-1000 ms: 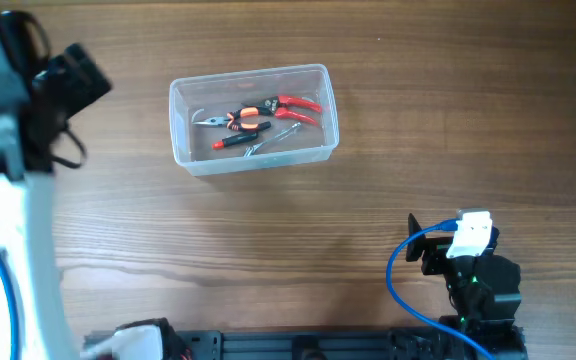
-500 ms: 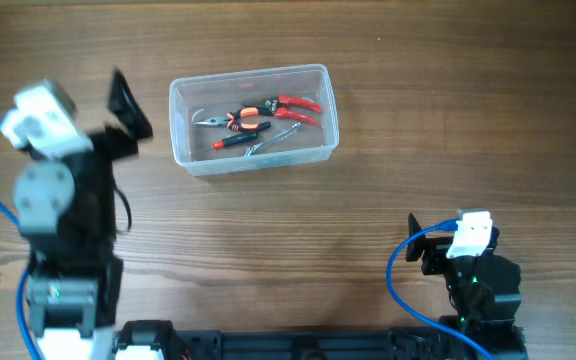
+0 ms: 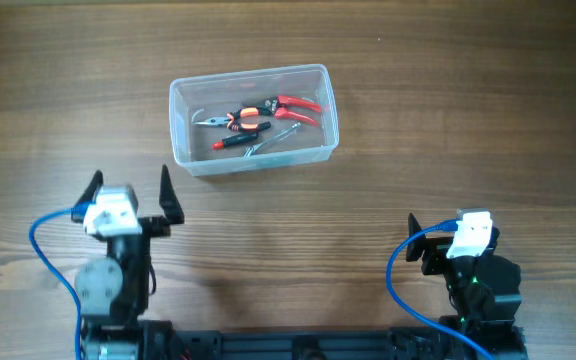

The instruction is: Pack container

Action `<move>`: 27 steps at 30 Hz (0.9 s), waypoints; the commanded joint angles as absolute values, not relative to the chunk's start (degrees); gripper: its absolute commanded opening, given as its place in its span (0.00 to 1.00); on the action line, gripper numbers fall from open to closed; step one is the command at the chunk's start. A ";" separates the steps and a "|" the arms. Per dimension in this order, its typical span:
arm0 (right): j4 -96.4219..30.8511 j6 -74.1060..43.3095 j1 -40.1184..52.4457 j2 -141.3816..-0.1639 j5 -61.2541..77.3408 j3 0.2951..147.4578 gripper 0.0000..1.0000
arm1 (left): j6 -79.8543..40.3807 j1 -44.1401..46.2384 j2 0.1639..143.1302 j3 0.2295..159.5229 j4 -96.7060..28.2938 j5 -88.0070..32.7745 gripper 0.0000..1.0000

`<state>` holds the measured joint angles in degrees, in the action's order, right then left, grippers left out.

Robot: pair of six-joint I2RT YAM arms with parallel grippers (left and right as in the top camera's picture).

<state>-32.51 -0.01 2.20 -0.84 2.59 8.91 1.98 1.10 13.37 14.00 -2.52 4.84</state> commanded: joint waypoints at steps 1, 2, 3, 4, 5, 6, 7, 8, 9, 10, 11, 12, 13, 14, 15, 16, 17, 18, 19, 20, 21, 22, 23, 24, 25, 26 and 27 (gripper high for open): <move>-32.40 -0.86 2.00 -0.14 3.27 8.78 1.00 | -0.91 0.71 7.55 12.71 -7.05 3.09 1.00; -32.38 -0.89 2.00 -0.14 3.27 8.78 1.00 | -0.93 0.73 6.74 12.69 -8.51 3.03 1.00; -32.38 -0.91 2.00 -0.14 3.27 8.78 1.00 | -0.95 0.73 6.22 12.69 -9.61 3.01 1.00; -32.40 -0.89 2.00 -0.14 3.27 8.78 1.00 | -2.11 0.73 5.37 12.69 -11.49 3.03 1.00; -32.38 -0.91 2.00 -0.14 3.27 8.78 1.00 | -3.27 0.73 4.71 12.69 -13.06 3.03 1.00; -32.40 -0.89 2.00 -0.14 3.27 8.78 1.00 | -4.32 0.73 4.01 12.67 -14.83 3.01 1.00; -32.38 -0.89 2.00 -0.14 3.27 8.78 1.00 | -5.80 0.73 3.33 12.51 -16.43 3.03 1.00; -32.38 -0.91 2.00 -0.14 3.27 8.78 1.00 | -7.25 0.73 2.63 12.19 -17.74 3.03 1.00; -32.40 -0.89 2.00 -0.14 3.27 8.78 1.00 | -8.32 0.73 2.02 11.68 -18.52 3.05 1.00; -32.38 -0.91 2.00 -0.14 3.27 8.78 1.00 | -9.08 0.73 1.43 11.03 -18.79 3.05 1.00; -32.38 -0.89 2.00 -0.14 3.27 8.78 1.00 | -9.54 0.73 0.78 9.98 -18.72 3.07 1.00; -32.38 -0.91 2.00 -0.14 3.27 8.78 1.00 | -9.67 0.73 0.27 9.13 -18.70 3.05 1.00; -32.38 -0.86 2.00 -0.14 3.27 8.78 1.00 | -10.44 0.73 0.16 8.34 -18.52 3.07 1.00; -32.38 -0.91 2.00 -0.14 3.27 8.78 1.00 | -11.79 0.73 0.16 7.62 -18.52 3.53 1.00; -32.38 -0.89 2.00 -0.14 3.27 8.78 1.00 | -13.41 0.73 0.16 6.87 -18.52 3.97 1.00; -32.38 -0.89 2.00 -0.14 3.27 8.78 1.00 | -14.41 0.73 0.16 6.37 -18.52 4.36 1.00; -32.38 -0.91 2.00 -0.14 3.27 8.78 1.00 | -15.18 0.73 0.16 5.65 -18.46 4.38 1.00; -32.38 -0.89 2.00 -0.14 3.27 8.78 1.00 | -15.25 0.73 0.19 5.58 -18.17 4.47 1.00; -32.38 -0.91 2.00 -0.14 3.27 8.78 1.00 | -15.25 0.73 0.16 5.58 -17.98 5.04 1.00; -32.38 -0.89 2.00 -0.14 3.27 8.78 1.00 | -15.25 0.73 0.16 5.56 -17.85 5.69 1.00; -32.38 -0.89 2.00 -0.14 3.27 8.78 1.00 | -15.22 0.73 0.16 5.56 -17.85 6.15 1.00; -32.38 -0.89 2.00 -0.14 3.27 8.78 1.00 | -15.25 0.73 0.16 5.56 -17.85 6.55 1.00; -32.40 -0.89 2.00 -0.14 3.27 8.78 1.00 | -15.25 0.73 0.16 5.56 -17.87 6.70 1.00; -32.40 -0.86 2.00 -0.14 3.27 8.78 1.00 | -15.27 0.73 0.16 5.56 -17.87 6.70 1.00; -32.38 -0.89 2.00 -0.14 3.27 8.78 1.00 | -15.27 0.73 0.16 5.56 -17.89 6.66 1.00; -32.38 -0.89 2.00 -0.14 3.27 8.78 1.00 | -15.29 0.73 0.16 5.56 -17.89 6.59 1.00; -32.38 -0.89 2.00 -0.14 3.27 8.78 1.00 | -15.31 0.73 0.16 5.56 -17.89 6.00 1.00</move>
